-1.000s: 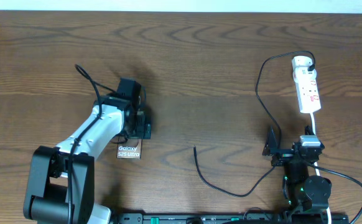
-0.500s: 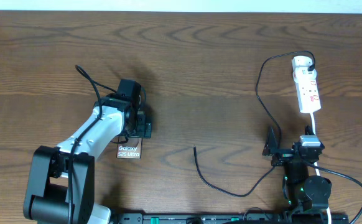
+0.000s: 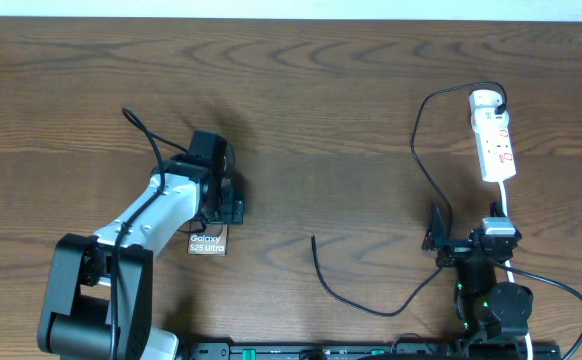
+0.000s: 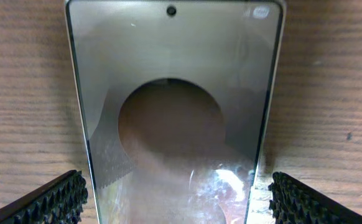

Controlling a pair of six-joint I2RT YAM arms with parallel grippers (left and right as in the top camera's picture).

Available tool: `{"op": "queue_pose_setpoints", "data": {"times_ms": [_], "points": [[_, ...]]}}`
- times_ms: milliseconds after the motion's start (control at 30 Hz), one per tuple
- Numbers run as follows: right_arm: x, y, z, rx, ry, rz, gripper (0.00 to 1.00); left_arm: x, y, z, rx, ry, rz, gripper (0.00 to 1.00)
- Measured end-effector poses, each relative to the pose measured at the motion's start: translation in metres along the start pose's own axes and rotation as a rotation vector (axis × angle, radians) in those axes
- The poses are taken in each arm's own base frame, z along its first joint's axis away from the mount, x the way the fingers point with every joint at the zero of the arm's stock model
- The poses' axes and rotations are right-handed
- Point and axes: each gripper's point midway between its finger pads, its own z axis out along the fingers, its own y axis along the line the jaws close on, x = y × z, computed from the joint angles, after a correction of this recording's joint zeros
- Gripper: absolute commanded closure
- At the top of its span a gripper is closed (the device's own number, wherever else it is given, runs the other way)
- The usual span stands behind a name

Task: Plug charger to phone and switch on socket
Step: 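Lower the left gripper and close it on the phone's long edges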

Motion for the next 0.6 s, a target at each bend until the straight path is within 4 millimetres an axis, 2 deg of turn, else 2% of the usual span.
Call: {"op": "queue_pose_setpoints", "data": {"times_ms": [600], "points": [[0.0000, 0.0000, 0.0000, 0.000, 0.000, 0.000, 0.01, 0.0036, 0.0006, 0.0041, 0.000, 0.001, 0.005, 0.07]]}}
